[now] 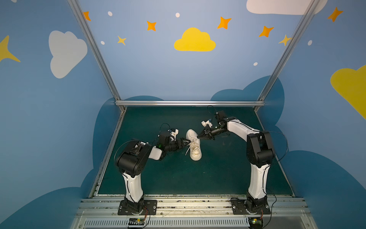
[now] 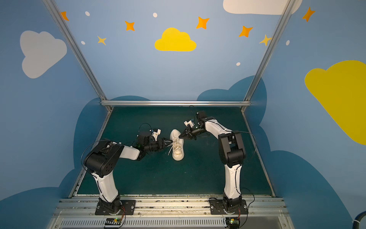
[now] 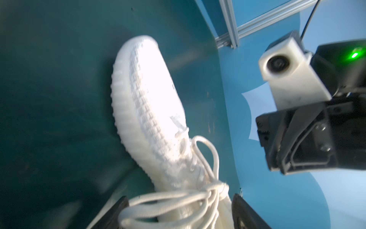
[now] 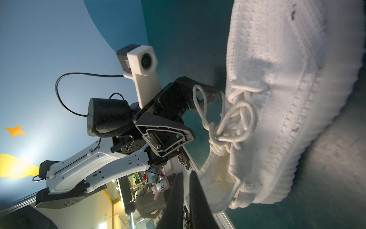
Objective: Tie the shoes
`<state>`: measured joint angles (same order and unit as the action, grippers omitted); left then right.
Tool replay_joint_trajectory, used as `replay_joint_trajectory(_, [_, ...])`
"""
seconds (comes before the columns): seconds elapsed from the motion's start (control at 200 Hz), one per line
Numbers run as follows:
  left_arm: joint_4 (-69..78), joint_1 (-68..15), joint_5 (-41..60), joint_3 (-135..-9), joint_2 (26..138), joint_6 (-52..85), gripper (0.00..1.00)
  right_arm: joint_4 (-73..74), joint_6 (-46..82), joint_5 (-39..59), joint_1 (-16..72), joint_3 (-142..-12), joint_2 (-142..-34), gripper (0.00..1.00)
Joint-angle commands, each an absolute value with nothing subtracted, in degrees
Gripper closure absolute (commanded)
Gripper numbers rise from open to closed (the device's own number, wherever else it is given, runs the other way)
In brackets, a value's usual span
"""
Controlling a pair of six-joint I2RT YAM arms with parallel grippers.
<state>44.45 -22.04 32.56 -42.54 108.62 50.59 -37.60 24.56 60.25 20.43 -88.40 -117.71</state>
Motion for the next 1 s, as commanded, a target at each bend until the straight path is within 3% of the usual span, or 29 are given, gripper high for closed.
replay_joint_trajectory(0.0, [47.6, -22.3, 31.2, -44.1, 109.5, 51.7, 0.2, -38.4, 23.3, 61.0, 20.0, -87.7, -114.9, 0.9])
replay_joint_trajectory(0.561, [48.4, -23.7, 29.4, -46.2, 111.3, 52.6, 0.34, -34.3, 25.0, 61.0, 18.9, -84.2, -115.1, 0.91])
replay_joint_trajectory(0.846, [51.9, -24.2, 28.6, -45.2, 111.6, 53.4, 0.71, -34.0, 24.8, 61.1, 18.8, -84.7, -116.4, 0.92])
replay_joint_trajectory(0.996, [52.8, -24.2, 28.8, -44.9, 112.0, 53.9, 0.91, -34.7, 24.3, 60.1, 18.9, -85.9, -117.8, 0.81])
